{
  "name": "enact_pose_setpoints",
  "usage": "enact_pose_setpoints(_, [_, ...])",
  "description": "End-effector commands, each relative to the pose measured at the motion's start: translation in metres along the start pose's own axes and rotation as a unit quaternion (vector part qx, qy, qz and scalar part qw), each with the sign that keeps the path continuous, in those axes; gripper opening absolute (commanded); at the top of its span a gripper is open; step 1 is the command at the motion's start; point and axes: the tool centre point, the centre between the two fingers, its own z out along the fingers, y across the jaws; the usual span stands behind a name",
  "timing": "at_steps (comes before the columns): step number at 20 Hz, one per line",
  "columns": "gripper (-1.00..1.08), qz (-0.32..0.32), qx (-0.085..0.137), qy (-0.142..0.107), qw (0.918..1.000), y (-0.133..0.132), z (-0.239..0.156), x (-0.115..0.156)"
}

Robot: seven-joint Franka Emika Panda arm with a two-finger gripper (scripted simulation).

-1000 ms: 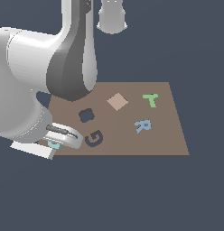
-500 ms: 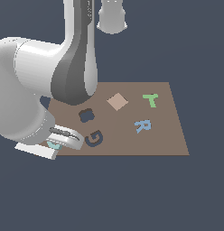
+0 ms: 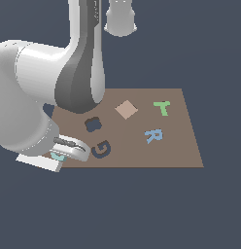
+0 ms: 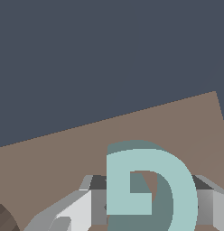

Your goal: Insert a designated object into the corresponding slot on a board.

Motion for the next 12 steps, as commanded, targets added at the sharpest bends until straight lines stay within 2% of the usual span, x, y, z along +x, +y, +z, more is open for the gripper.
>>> enact_pose_setpoints(1, [-1.00,-0.005,0.000,0.000,1.0000,-0.0005,0.0001,0.0004])
enact_pose_setpoints(12, [-1.00,-0.085,0.000,0.000,0.9964,-0.0072,-0.0007,0.0082])
